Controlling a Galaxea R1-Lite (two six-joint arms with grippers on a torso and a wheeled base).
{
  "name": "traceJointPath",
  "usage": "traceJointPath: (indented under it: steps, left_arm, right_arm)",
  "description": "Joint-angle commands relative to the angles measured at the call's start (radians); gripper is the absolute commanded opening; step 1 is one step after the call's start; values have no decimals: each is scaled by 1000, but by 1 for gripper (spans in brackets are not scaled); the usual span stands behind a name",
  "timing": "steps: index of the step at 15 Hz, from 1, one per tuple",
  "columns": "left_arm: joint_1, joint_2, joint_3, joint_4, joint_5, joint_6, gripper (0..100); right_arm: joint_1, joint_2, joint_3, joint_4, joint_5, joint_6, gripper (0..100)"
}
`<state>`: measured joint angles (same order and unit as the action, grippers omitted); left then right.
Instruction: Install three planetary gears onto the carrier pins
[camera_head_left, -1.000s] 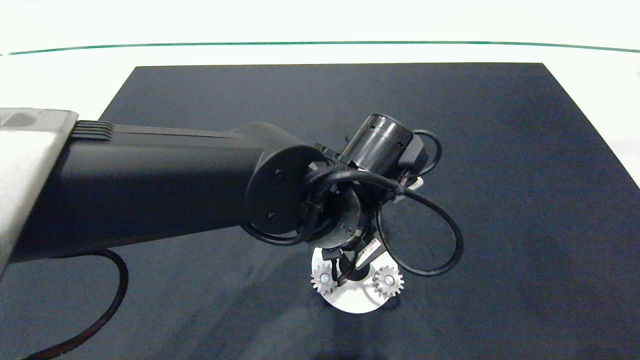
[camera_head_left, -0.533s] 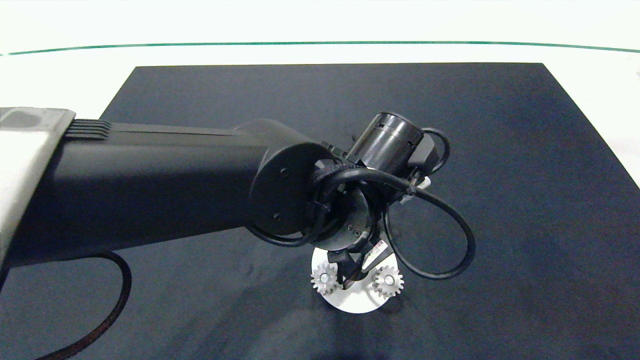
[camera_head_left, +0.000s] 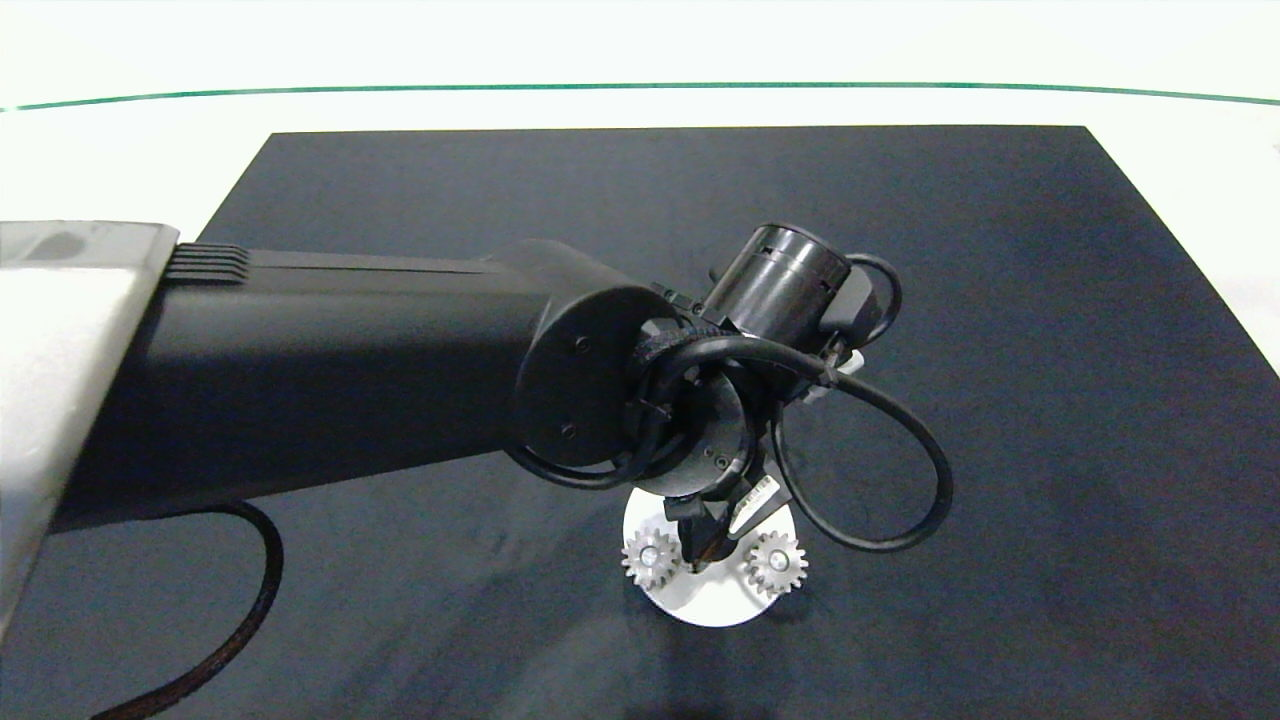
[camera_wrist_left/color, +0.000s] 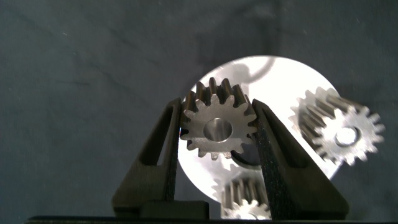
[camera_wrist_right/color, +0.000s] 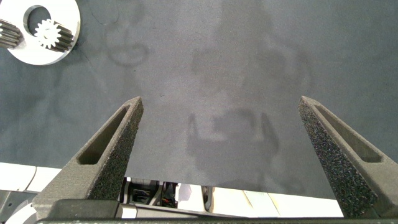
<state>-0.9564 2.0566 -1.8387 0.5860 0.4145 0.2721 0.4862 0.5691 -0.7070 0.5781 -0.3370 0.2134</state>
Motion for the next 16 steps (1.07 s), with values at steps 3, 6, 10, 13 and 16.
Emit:
traceJointPath:
  steps: [3,6,10,13,16]
  left_arm:
    - [5,7,-10,21,3,2,22]
    - [2,7,-5,51,4,-1,22]
    - [-1,16,-17,48,29,-7,22]
    - [-2,27,-28,48,30,-11,22]
    - [-5,27,-30,48,30,-25,22]
  right_arm:
    - [0,0,0,3,-2,1,100]
    - [2,0,-2,3,-2,1,100]
    - [0,0,0,2,-2,1,100]
    - [0,0,0,3,-2,1,100]
    - [0,0,-2,3,-2,1,100]
